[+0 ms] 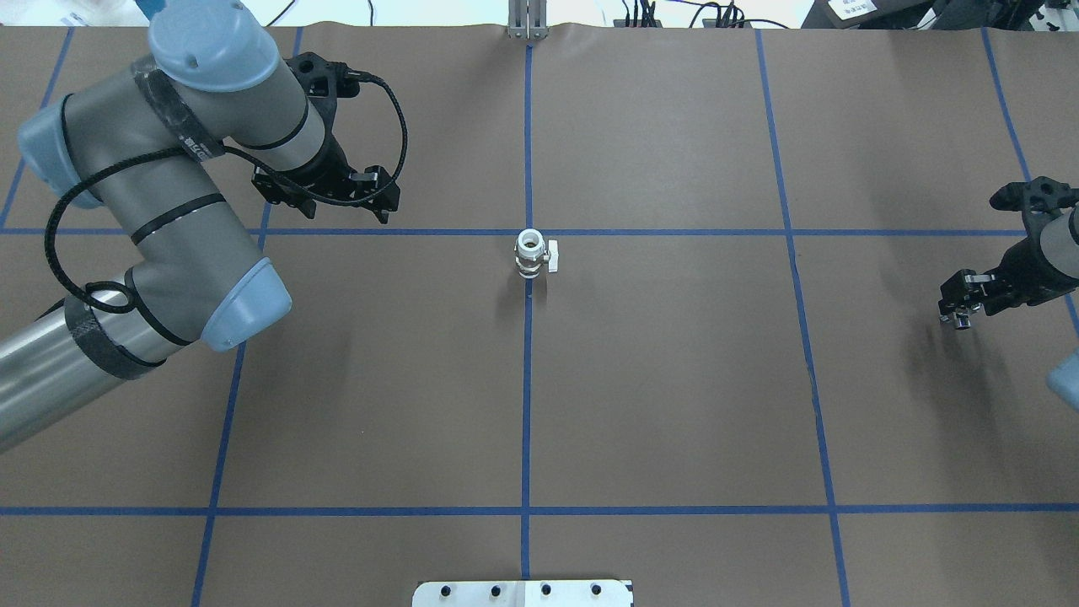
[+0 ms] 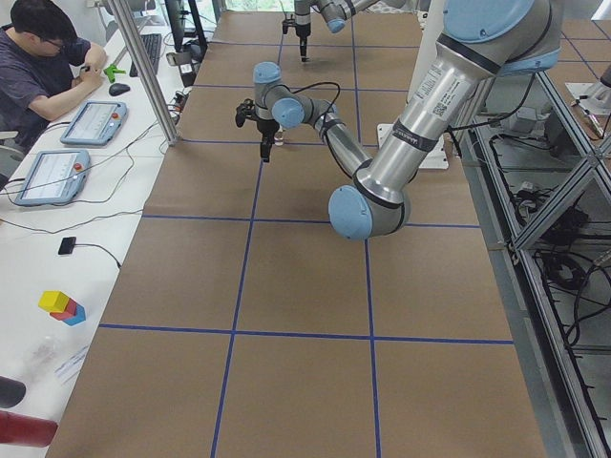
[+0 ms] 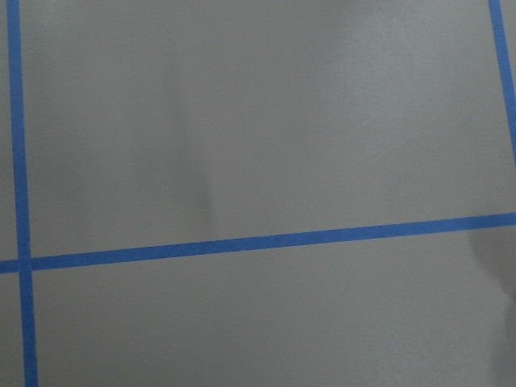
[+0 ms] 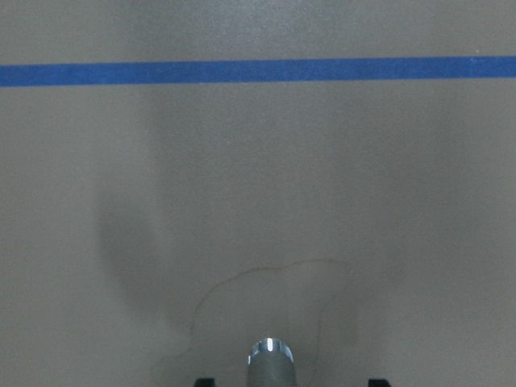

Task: Assemble PPR valve and pipe with both arms
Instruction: 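Grasp the chrome pipe fitting with the right gripper while the left arm withdraws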

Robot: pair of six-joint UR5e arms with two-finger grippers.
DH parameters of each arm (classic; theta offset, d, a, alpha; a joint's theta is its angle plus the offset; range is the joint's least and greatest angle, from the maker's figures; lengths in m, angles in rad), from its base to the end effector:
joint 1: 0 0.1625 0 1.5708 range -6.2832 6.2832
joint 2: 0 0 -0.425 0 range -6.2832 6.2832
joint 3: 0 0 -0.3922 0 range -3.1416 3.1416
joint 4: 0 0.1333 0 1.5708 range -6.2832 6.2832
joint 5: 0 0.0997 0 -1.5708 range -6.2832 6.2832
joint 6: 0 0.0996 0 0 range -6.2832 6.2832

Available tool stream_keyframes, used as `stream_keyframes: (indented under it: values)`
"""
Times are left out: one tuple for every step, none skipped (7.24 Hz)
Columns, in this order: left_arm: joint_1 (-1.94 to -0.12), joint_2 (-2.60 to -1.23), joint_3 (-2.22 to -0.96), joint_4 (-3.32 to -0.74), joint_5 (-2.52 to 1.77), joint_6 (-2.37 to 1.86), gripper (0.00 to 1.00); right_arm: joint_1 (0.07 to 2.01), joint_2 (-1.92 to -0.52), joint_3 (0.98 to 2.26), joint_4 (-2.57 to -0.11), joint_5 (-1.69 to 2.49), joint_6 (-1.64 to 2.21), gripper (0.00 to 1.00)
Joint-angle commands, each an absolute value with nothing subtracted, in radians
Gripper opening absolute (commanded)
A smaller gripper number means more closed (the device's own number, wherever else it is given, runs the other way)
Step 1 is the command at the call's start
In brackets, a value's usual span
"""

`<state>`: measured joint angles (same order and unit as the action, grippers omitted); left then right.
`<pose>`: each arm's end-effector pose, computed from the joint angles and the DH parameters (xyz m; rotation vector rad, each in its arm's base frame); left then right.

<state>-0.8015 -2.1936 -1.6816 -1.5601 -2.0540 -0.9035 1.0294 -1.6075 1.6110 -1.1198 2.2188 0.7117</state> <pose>0.4052 -0.5435 0.2453 0.1319 0.8343 0.0485 -0.1955 -0.4671 0.6134 -0.0182 -0.7720 0.0145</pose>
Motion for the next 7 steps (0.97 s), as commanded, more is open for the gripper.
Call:
stream_keyframes:
  values:
    - [-0.802,-2.194,-1.68,-1.56,-2.054,-0.904,1.0,1.029,-1.605,1.611,-1.118,2.238,0.712,0.66]
    - [-0.801,-2.194,-1.681,-1.56,-2.056,-0.905,1.0,1.026,-1.605,1.611,-1.118,2.238,0.712,0.65]
    - [-0.802,-2.194,-1.68,-1.56,-2.056,-0.904,1.0,1.026,-1.605,1.611,-1.118,2.238,0.712,0.65]
    - [-0.801,-2.194,-1.68,-1.56,-2.056,-0.905,1.0,1.026,-1.605,1.609,-1.118,2.238,0.712,0.63]
    - [-0.801,-2.194,-1.68,-1.56,-2.056,-0.907,1.0,1.026,-1.605,1.609,-1.118,2.237,0.712,0.58]
    - [-0.802,-2.194,-1.68,-1.56,-2.056,-0.907,1.0,1.026,-1.606,1.608,-1.118,2.235,0.713,0.54]
    - [-0.802,-2.194,-1.68,-1.56,-2.056,-0.907,1.0,1.026,-1.606,1.608,-1.12,2.233,0.712,0.39]
